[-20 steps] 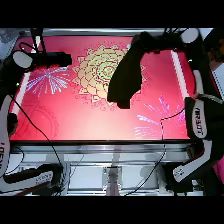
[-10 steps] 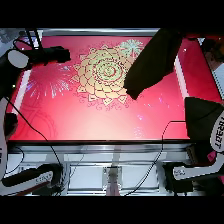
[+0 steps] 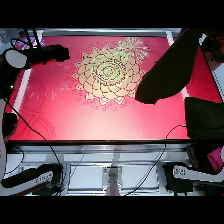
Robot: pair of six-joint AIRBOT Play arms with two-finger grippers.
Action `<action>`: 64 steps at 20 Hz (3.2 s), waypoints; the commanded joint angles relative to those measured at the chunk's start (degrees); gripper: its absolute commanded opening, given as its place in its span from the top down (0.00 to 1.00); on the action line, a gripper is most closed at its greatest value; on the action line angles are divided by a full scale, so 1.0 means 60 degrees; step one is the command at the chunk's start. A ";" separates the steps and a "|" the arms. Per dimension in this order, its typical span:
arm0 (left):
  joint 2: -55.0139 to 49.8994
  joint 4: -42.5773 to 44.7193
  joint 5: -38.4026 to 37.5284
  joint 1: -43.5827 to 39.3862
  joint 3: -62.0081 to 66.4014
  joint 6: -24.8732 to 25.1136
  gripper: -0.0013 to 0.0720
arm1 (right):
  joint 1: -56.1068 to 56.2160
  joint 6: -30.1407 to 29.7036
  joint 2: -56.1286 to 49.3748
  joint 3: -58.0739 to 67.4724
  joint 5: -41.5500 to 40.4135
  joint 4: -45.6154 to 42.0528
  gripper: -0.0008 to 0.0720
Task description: Fold the clothes and pants, and hang the long-sleeved shirts on hangers.
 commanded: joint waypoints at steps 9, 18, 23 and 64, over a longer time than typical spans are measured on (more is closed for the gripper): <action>0.0222 0.0834 0.0863 0.0710 0.0011 -0.0969 0.97 | 0.3100 0.0011 -0.1443 -0.0812 0.1767 0.0703 0.96; 0.0222 0.2874 0.0259 0.1486 0.0007 -0.1220 0.97 | 0.7919 0.0703 -0.5282 -0.0798 -0.2936 0.0754 0.38; 0.0219 0.2871 0.0095 0.1490 0.0007 -0.1220 0.95 | 0.8470 0.0266 -0.5275 -0.0113 -0.1439 -0.0907 0.33; -0.2834 -0.0867 -0.2816 0.1781 -0.0033 0.1020 0.97 | 0.7082 0.1177 -0.2583 -0.6568 -0.1657 -0.1384 0.96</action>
